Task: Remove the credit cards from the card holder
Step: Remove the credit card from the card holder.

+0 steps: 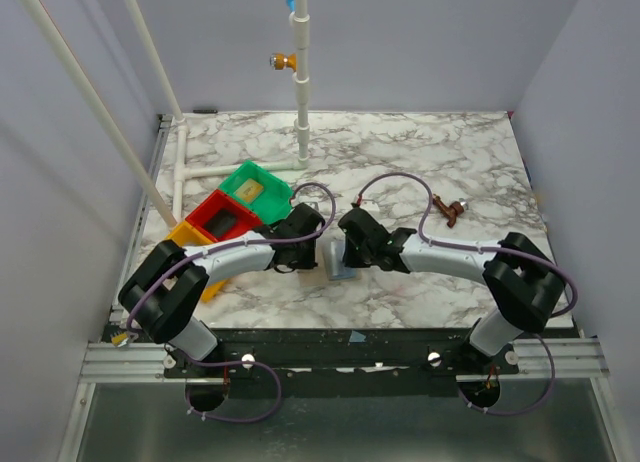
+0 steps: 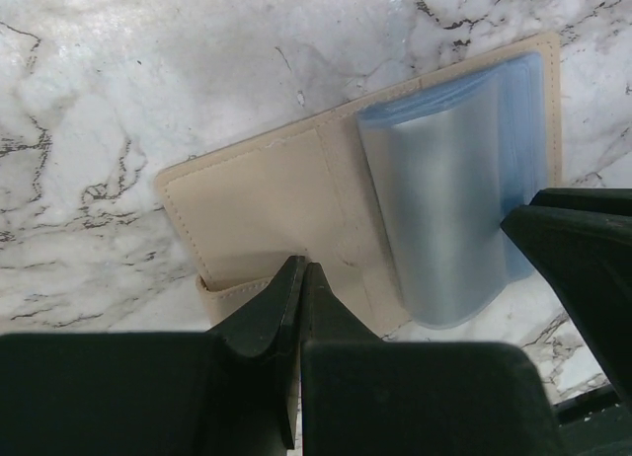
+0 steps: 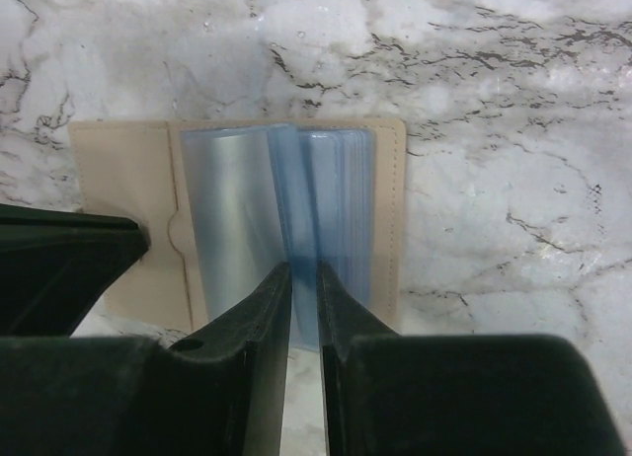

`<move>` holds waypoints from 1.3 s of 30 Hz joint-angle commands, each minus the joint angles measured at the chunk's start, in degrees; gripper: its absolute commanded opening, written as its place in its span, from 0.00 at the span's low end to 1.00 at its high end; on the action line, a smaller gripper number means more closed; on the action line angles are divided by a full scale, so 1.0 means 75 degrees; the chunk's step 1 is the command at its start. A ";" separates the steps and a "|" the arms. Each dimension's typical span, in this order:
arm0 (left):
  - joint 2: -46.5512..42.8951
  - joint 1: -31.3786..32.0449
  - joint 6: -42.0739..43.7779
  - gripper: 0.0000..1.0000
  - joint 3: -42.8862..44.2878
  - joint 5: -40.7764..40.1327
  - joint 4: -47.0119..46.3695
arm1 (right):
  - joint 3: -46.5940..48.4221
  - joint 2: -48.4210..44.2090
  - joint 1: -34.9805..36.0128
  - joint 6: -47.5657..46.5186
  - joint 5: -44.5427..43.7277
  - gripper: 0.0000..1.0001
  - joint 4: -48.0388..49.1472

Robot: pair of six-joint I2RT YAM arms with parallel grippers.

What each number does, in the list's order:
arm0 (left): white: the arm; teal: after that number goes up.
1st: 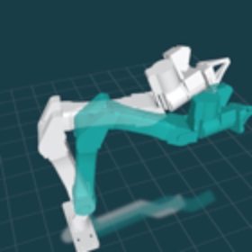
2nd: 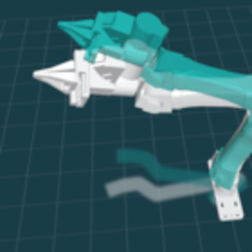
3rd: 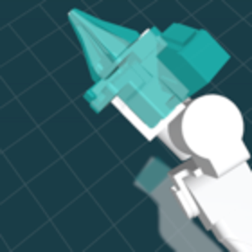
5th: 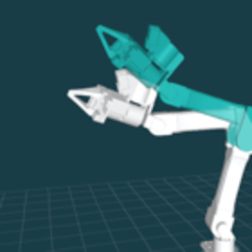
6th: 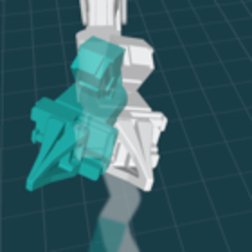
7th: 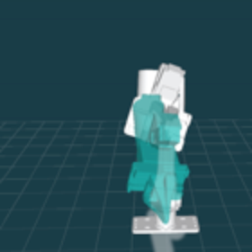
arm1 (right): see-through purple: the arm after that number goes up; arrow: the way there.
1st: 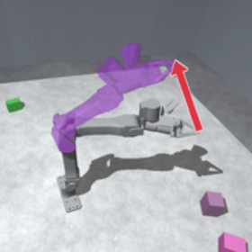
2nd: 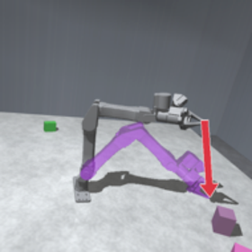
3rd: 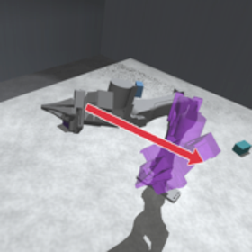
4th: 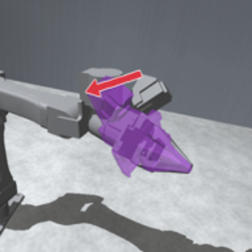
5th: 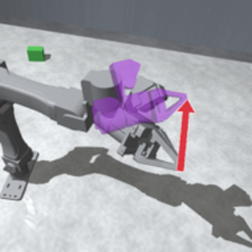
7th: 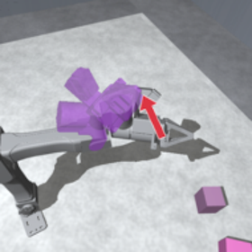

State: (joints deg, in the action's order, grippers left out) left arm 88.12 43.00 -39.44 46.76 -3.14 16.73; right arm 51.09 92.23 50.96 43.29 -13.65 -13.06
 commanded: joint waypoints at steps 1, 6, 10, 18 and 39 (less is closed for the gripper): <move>-0.0226 0.0044 -0.0097 0.00 -0.0059 0.0172 -0.0111 | 0.0298 0.0194 0.0017 -0.0162 0.0277 0.19 0.0139; -0.0364 0.0012 -0.0097 0.00 -0.0024 0.0116 0.0004 | 0.0388 0.0338 0.0014 -0.0147 0.0505 0.19 0.0281; -0.0566 -0.0038 -0.0091 0.00 -0.0036 0.0090 0.0102 | 0.0462 0.0336 0.0015 -0.0123 0.0662 0.19 0.0380; -0.0714 -0.0120 -0.0062 0.00 -0.0018 0.0020 0.0248 | 0.0536 0.0102 0.0017 -0.0044 0.0163 0.25 0.0201; -0.0198 -0.0226 -0.0056 0.00 -0.0037 0.0172 0.0043 | -0.1084 -0.0884 -0.1158 0.0100 0.0952 0.65 0.0636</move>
State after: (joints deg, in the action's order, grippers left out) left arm 84.88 41.60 -39.72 46.76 -2.94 18.02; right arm 47.03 86.70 43.79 43.07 -12.53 -12.69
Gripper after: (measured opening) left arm 0.009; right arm 0.614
